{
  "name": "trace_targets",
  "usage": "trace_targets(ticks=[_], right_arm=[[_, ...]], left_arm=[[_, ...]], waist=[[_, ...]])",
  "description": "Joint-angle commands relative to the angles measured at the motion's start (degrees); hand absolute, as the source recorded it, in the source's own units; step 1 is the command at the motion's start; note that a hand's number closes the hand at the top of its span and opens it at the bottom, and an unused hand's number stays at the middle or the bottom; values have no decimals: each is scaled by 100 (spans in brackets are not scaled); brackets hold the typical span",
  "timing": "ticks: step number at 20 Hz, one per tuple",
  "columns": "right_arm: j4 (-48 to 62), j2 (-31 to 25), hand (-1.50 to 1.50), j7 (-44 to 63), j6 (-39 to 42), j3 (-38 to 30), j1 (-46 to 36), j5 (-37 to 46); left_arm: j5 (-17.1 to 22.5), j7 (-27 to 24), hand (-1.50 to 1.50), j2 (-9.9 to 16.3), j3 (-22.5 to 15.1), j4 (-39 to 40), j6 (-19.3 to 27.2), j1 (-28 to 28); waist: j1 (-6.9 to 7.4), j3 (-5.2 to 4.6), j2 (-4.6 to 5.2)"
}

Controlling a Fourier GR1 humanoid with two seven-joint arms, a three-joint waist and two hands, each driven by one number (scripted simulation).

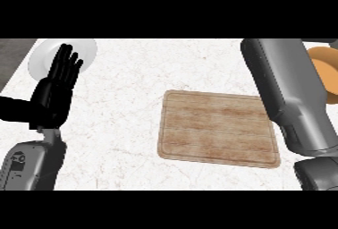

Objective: Pick the croissant from the cutting board and place it in the pot

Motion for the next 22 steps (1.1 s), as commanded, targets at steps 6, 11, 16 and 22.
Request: trace_targets(ticks=[6, 11, 16, 22], right_arm=[[915, -703, 150, 550, -561, -474, -325, 359], [890, -1376, 150, -154, -275, -801, 12, -53], [469, -1391, 150, -232, -636, -875, 464, -285], [526, -2092, 150, -1525, -1242, -1396, 1372, -1079]], left_arm=[[-83, -40, 0, -10, 10, -266, 42, 444], [-15, -132, 0, 43, 197, -77, 10, 298], [-193, -244, 0, -56, 160, 186, 119, 155], [-75, 77, 0, -28, 178, -285, 82, 365]], waist=[[-210, 15, -78], [-345, 17, -105], [-394, 16, -113], [-364, 20, -108]])
